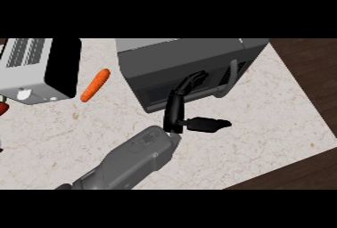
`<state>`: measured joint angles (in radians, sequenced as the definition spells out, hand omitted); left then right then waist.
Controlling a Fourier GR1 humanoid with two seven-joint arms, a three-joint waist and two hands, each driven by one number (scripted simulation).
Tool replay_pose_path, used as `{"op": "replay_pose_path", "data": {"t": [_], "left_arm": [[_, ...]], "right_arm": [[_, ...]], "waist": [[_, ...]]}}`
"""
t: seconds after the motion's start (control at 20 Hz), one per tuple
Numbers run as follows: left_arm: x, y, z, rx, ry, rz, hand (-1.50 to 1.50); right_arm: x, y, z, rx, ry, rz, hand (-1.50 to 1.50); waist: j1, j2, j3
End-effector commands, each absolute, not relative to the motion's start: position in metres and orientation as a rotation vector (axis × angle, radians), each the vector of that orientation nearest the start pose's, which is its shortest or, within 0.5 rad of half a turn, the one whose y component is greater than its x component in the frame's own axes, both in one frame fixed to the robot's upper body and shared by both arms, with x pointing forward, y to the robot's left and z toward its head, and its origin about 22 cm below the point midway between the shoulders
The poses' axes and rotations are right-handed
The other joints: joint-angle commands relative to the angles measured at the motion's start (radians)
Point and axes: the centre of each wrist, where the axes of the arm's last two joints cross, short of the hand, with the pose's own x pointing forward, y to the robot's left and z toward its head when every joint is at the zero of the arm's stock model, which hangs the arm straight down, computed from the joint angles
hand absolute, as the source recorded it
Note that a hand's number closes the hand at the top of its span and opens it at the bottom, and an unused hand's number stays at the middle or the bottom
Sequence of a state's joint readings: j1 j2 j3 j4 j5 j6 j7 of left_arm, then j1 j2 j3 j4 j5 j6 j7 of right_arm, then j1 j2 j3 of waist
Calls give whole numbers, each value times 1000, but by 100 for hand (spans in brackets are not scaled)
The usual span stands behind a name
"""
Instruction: Pick up the milk, place it into the microwave and close the microwave
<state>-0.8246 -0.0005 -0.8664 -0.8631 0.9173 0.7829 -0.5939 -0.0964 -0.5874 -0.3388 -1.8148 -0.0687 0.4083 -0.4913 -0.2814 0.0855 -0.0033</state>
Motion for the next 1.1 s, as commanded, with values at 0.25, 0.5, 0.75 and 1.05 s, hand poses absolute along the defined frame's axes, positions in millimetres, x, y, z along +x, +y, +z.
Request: {"op": "replay_pose_path", "data": {"t": [0.25, 0.5, 0.75, 1.05], "left_arm": [[336, 7, 29, -85, -1831, 10, -150], [342, 7, 31, -67, -1847, 16, -150], [342, 10, 26, -67, -1832, 35, -150], [344, 9, 28, -67, -1849, 37, -150]], "right_arm": [[254, -363, 130, 126, -2279, 505, -150], [260, -366, 126, 217, -2237, 477, -150], [266, -373, 128, 259, -2227, 435, -150], [272, -381, 127, 318, -2196, 422, -150]], "waist": [[20, 23, 7], [4, 17, 3], [-3, 17, 1], [-12, 20, 4]]}}
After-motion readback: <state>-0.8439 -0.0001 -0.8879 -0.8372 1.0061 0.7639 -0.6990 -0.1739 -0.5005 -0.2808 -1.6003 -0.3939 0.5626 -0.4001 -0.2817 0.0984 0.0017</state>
